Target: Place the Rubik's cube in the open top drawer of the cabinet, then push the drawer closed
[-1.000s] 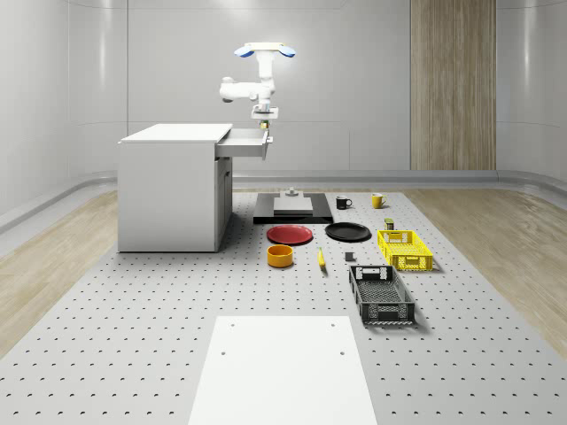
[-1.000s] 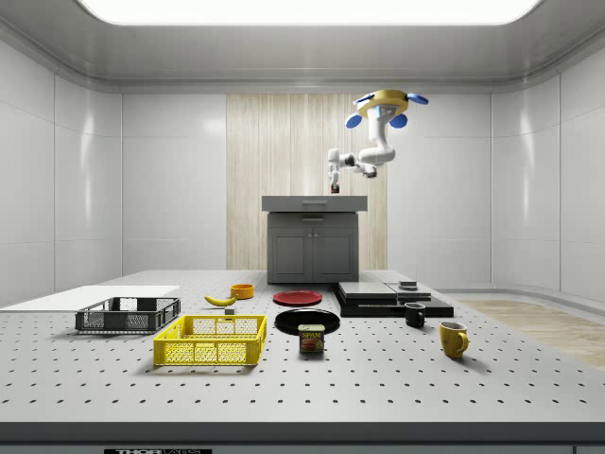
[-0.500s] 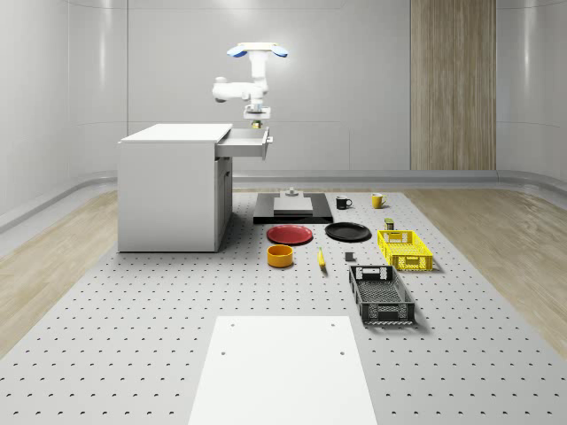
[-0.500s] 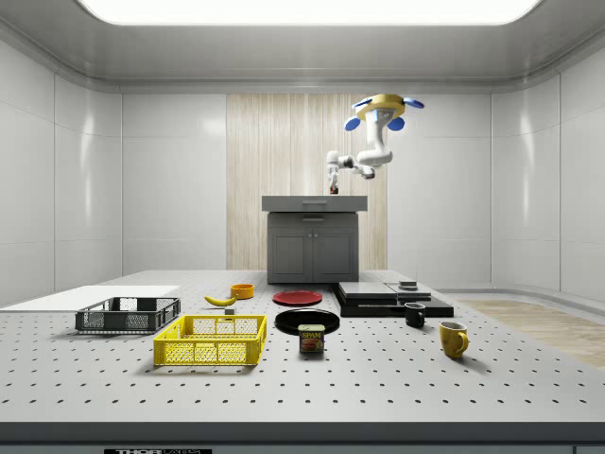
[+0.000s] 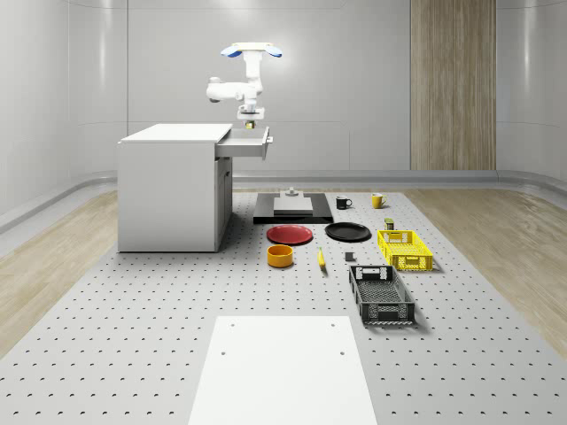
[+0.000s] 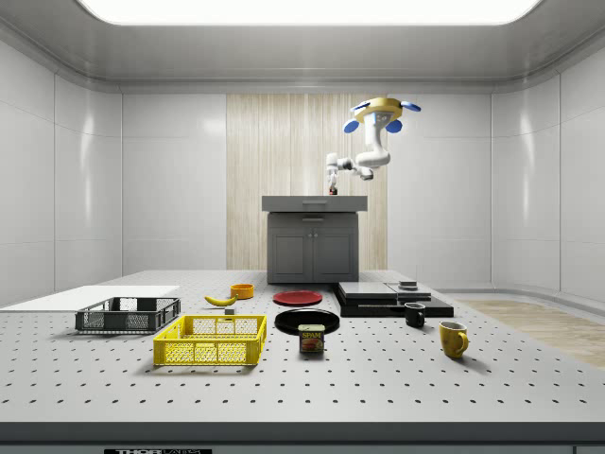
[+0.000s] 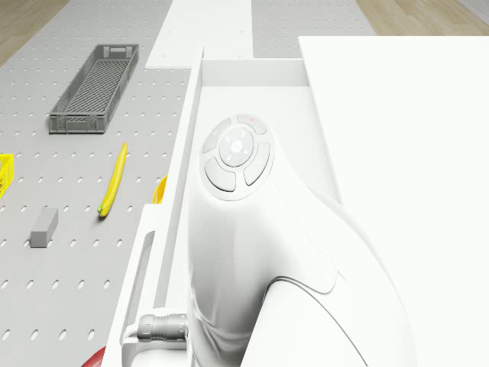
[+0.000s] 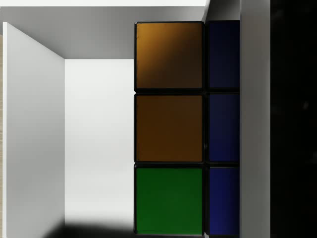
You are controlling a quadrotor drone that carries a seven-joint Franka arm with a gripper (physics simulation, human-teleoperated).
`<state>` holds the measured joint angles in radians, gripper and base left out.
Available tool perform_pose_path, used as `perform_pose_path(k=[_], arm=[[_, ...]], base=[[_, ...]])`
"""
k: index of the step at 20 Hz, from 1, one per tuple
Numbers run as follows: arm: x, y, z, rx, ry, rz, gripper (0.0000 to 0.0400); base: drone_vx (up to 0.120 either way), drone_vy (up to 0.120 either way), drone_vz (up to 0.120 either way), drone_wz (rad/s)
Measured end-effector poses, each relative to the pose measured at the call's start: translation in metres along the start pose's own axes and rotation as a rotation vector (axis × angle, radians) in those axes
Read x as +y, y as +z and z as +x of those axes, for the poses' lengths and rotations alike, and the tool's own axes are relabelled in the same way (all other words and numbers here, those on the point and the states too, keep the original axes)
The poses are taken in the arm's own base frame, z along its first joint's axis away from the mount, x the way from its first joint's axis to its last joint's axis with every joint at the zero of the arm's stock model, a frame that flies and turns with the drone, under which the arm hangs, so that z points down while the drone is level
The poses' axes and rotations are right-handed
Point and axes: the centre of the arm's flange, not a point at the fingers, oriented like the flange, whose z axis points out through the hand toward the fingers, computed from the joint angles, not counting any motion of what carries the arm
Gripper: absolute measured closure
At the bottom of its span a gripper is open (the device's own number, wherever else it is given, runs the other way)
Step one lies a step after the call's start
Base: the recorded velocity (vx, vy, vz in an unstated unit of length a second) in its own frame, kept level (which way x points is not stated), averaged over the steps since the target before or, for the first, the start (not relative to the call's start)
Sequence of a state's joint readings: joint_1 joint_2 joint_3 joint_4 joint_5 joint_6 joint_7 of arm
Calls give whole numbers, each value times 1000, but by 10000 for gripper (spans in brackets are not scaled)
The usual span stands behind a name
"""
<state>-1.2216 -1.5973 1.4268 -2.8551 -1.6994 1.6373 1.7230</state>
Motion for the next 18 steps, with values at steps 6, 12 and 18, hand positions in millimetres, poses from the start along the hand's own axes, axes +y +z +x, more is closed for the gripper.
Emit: perform_pose_path(k=[6,12,18], arm=[[0,24,0,0,0,0,75],[8,43,8,0,0,0,75],[11,60,11,0,0,0,75]], base=[[0,0,0,0],[0,0,0,0],[0,0,0,0]])
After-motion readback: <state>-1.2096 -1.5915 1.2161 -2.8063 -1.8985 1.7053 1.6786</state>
